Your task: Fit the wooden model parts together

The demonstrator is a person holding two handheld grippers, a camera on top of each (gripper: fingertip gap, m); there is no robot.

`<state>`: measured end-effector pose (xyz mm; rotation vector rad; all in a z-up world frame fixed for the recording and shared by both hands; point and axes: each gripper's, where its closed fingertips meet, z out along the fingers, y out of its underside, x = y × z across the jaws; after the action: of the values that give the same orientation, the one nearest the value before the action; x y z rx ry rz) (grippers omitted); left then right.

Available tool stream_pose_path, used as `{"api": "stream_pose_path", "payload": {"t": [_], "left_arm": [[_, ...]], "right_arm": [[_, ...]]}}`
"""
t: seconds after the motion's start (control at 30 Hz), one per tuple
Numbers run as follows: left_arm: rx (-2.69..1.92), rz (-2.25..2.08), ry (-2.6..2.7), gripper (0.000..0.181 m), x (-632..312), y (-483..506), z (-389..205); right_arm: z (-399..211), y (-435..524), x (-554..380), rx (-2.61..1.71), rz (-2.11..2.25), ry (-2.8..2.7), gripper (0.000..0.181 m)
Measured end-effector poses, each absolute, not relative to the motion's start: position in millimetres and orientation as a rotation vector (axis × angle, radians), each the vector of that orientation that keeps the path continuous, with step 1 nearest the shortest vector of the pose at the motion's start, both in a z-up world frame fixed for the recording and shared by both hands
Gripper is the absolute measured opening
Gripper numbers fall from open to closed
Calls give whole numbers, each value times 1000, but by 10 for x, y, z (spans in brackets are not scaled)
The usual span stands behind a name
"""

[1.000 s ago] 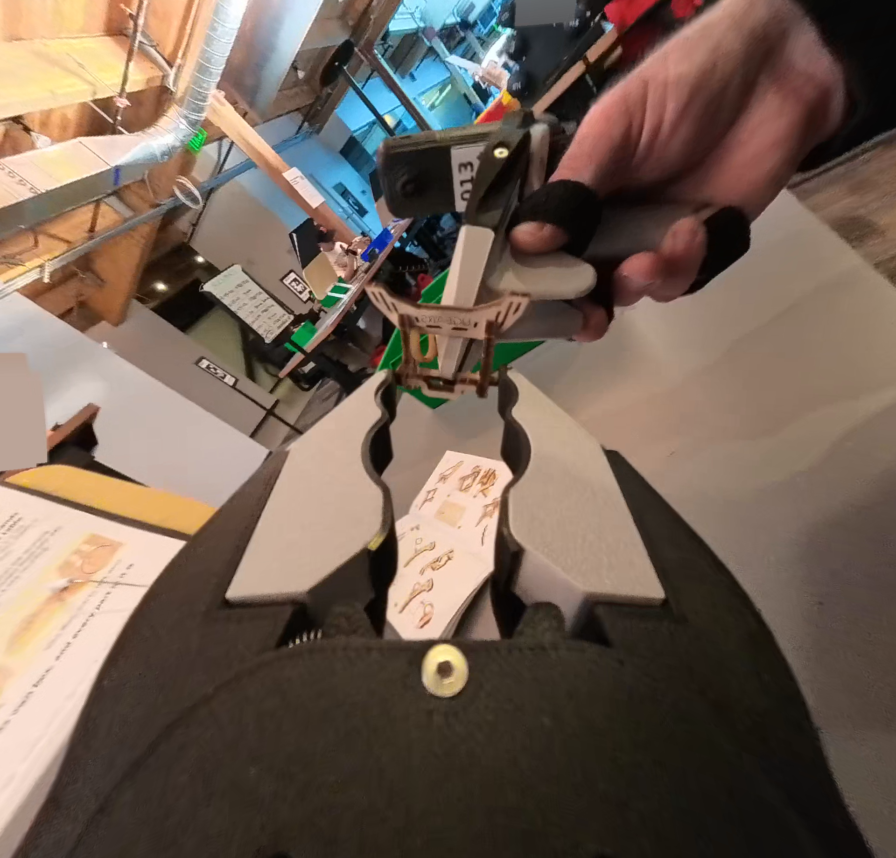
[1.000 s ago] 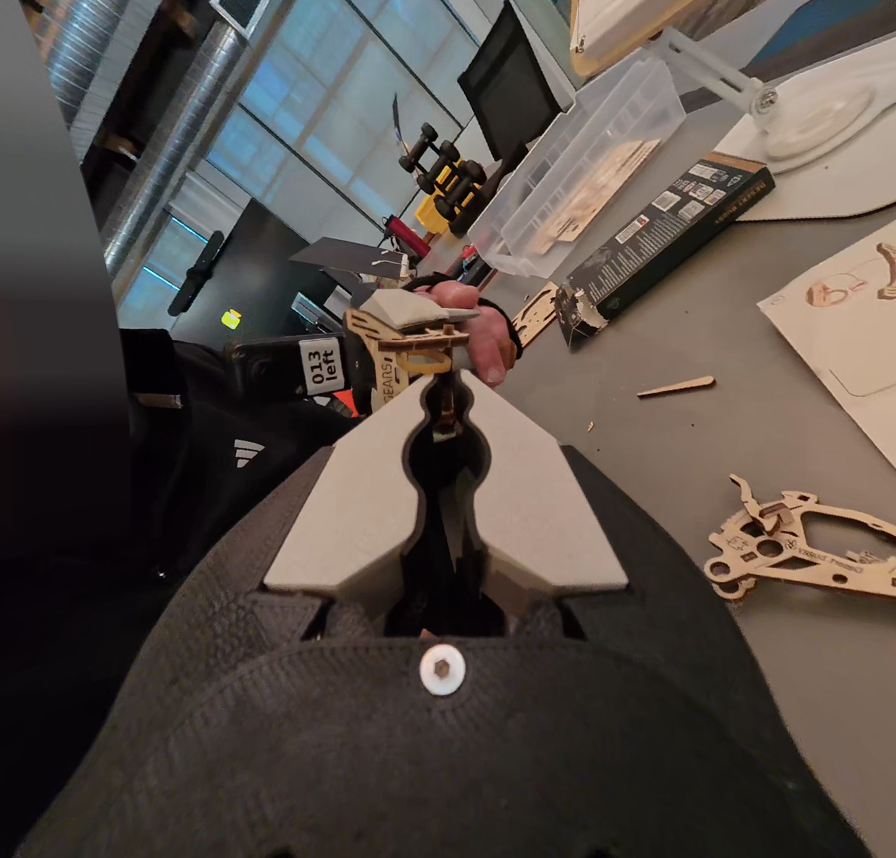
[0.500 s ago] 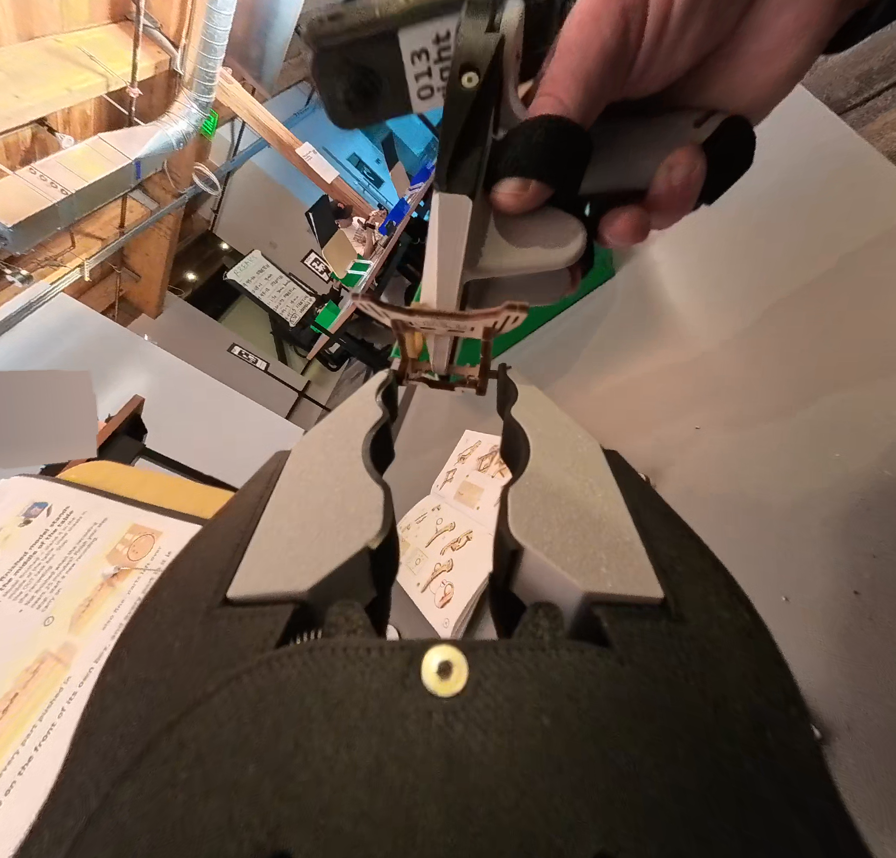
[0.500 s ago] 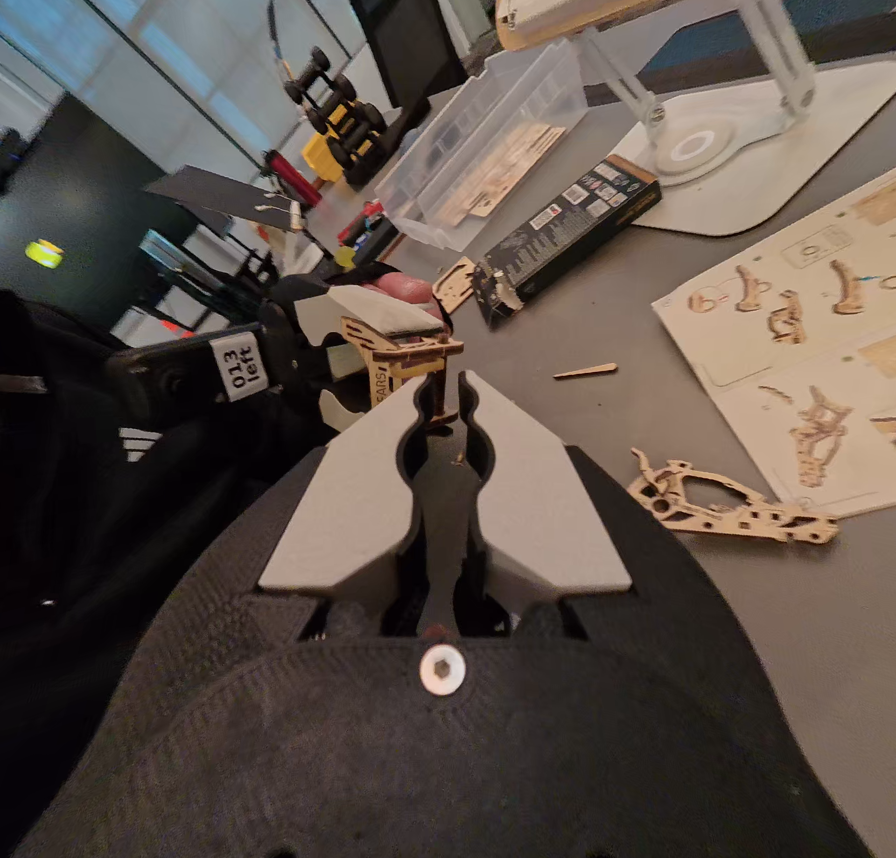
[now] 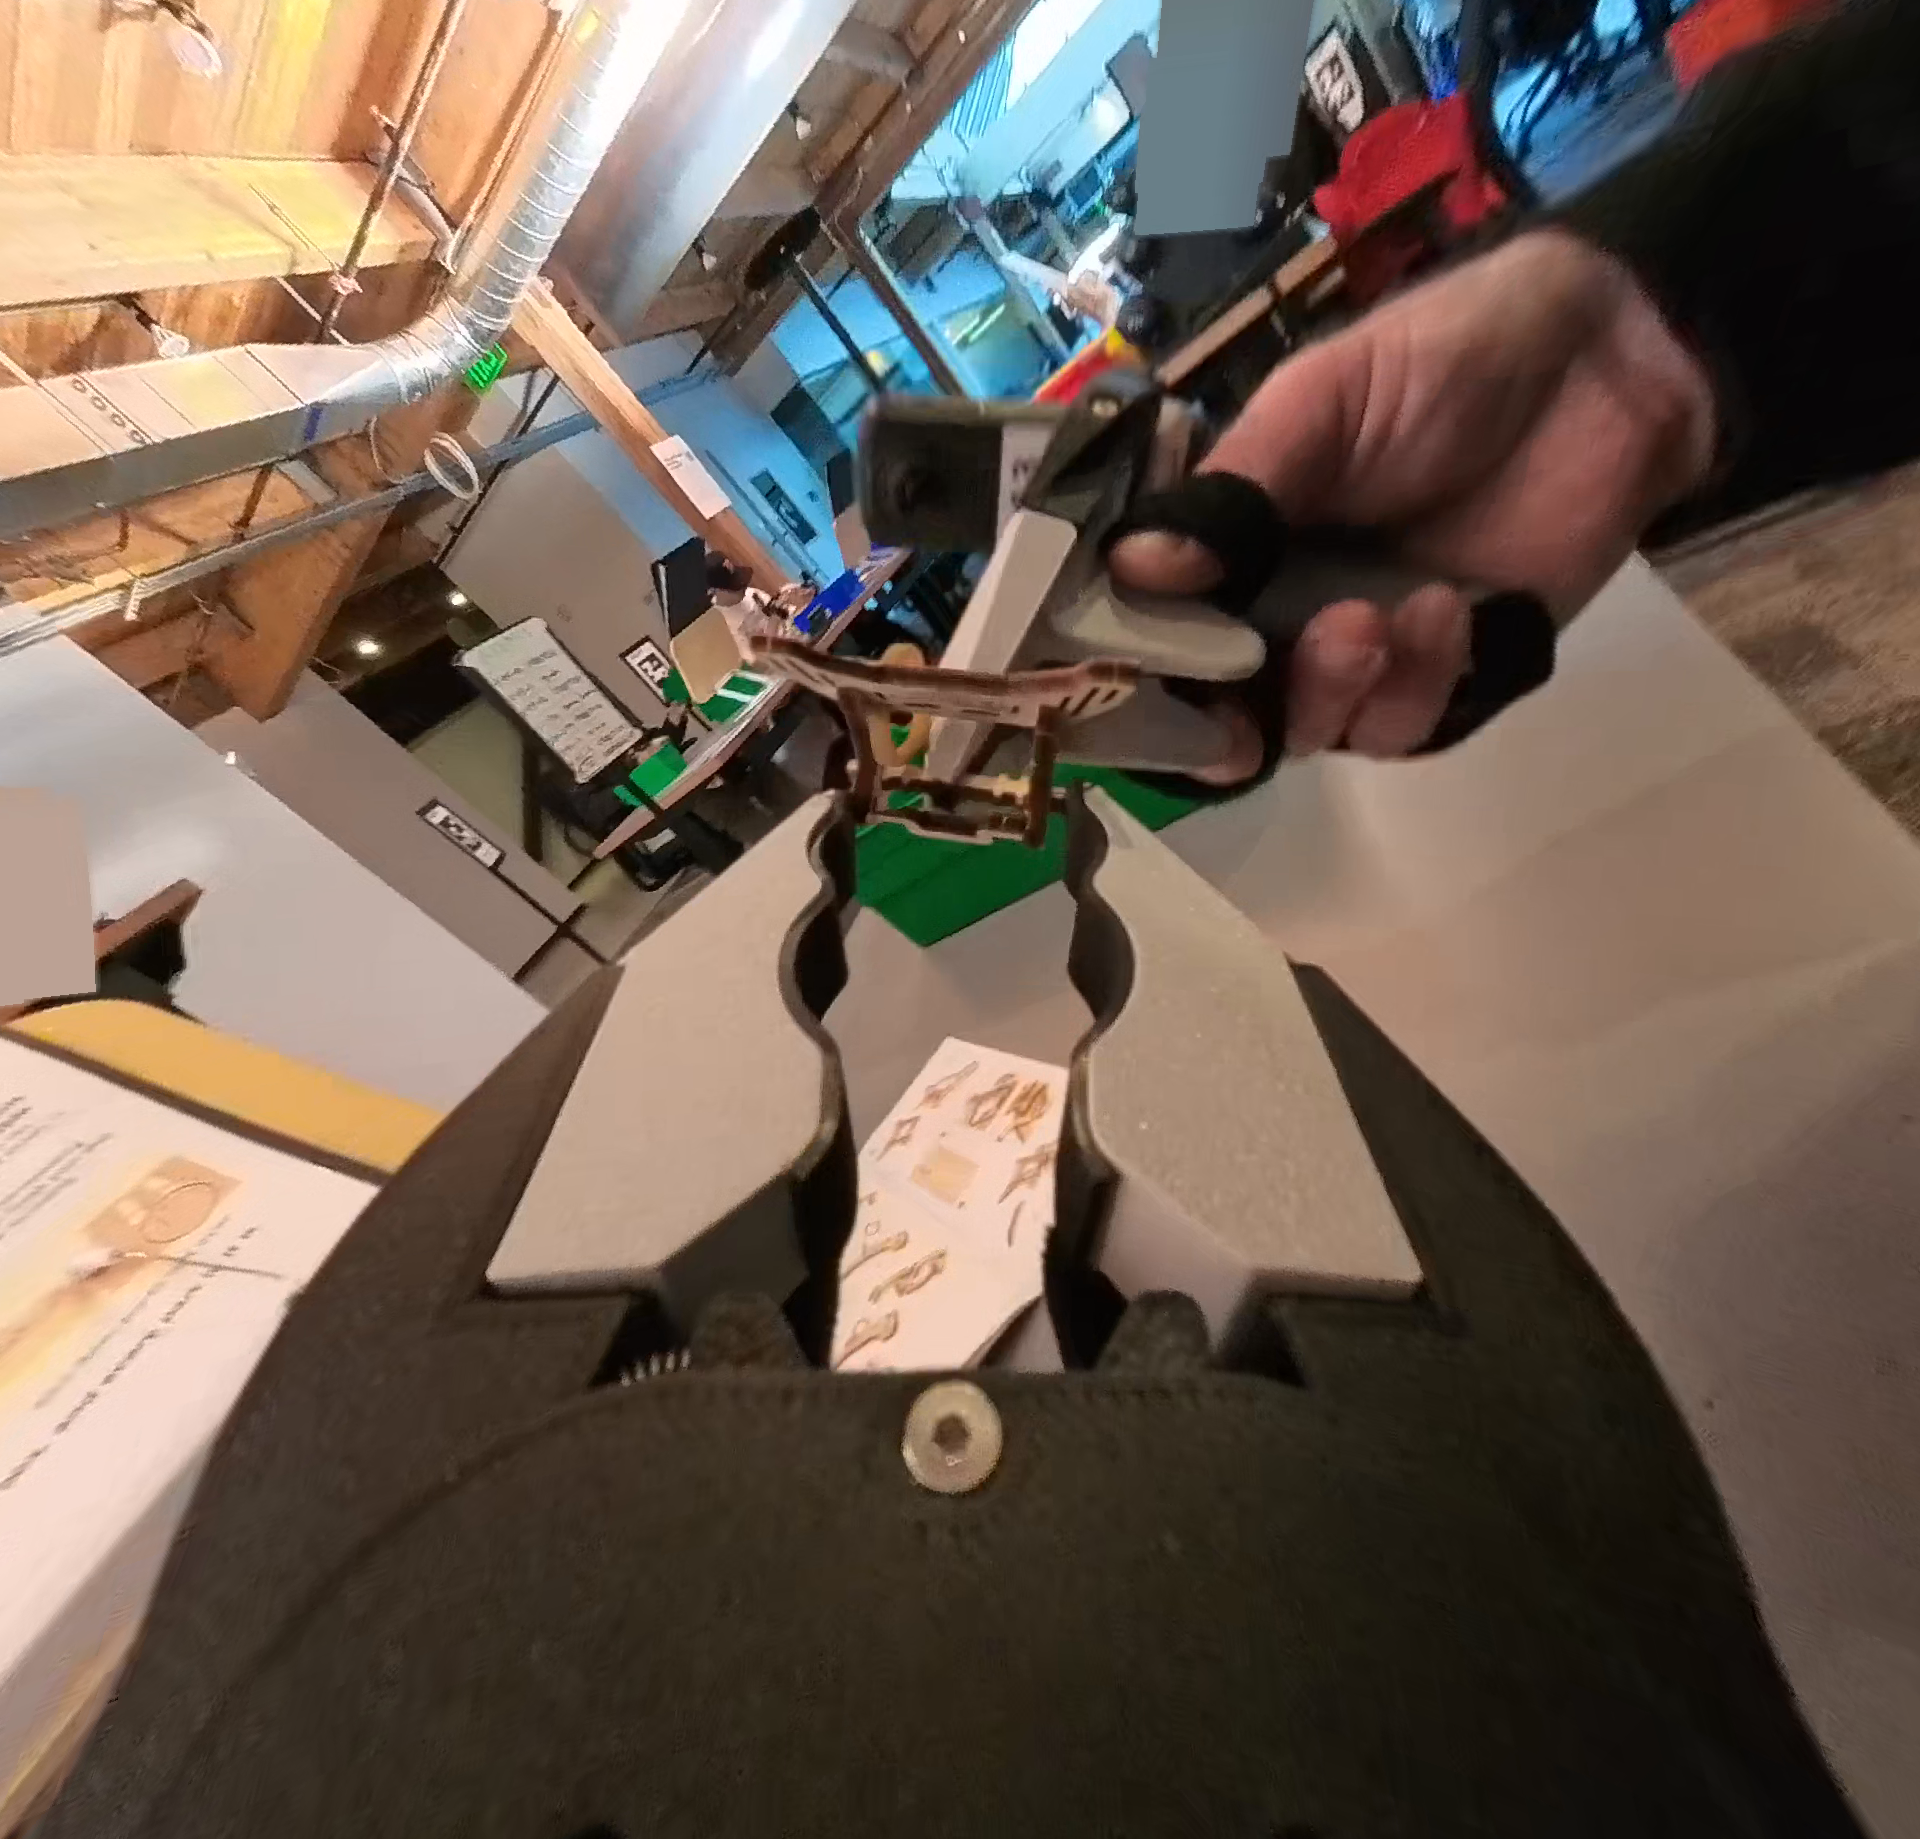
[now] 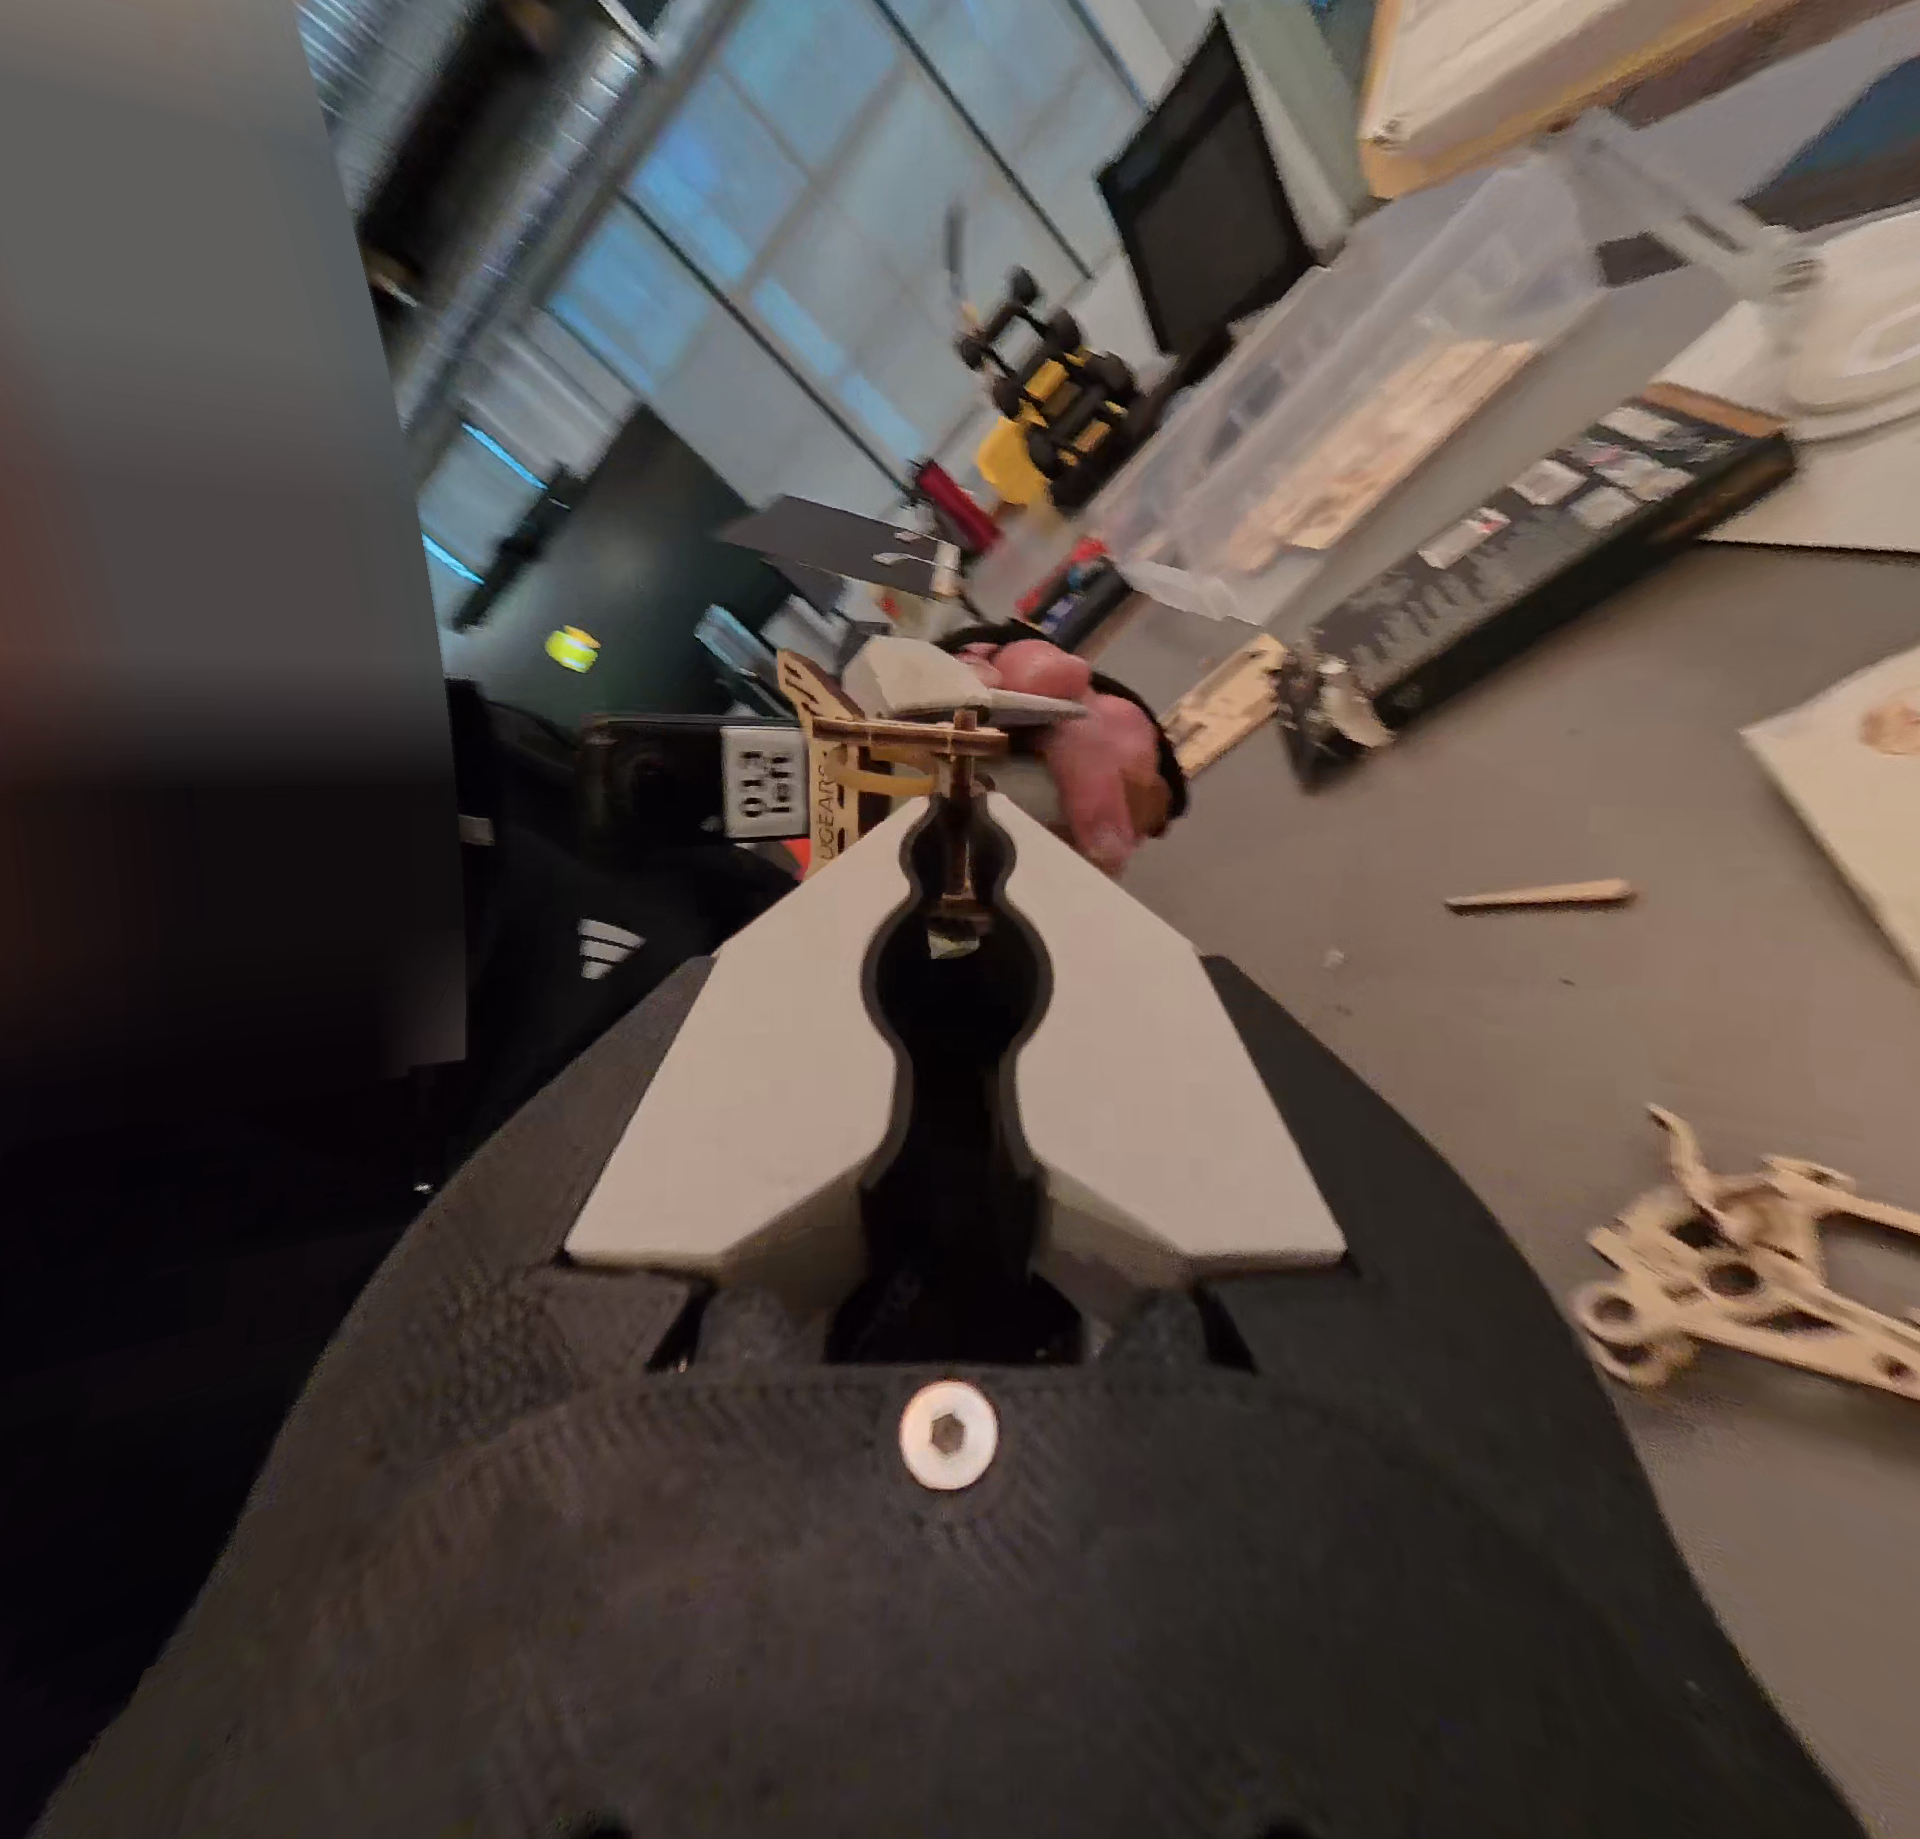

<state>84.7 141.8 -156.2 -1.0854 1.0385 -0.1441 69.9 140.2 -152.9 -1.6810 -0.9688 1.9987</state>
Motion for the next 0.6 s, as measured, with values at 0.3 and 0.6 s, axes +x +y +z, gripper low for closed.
{"api": "stream_pose_path", "payload": {"t": [0.3,0.6], "left_arm": [[-1029,-385,966,38,851,1246,-1342],[-1070,-286,1002,38,810,1335,-1435]], "right_arm": [[-1274,1242,716,-1208,2543,-746,0],[-1350,1315,671,-1391,2284,-826,2]]}}
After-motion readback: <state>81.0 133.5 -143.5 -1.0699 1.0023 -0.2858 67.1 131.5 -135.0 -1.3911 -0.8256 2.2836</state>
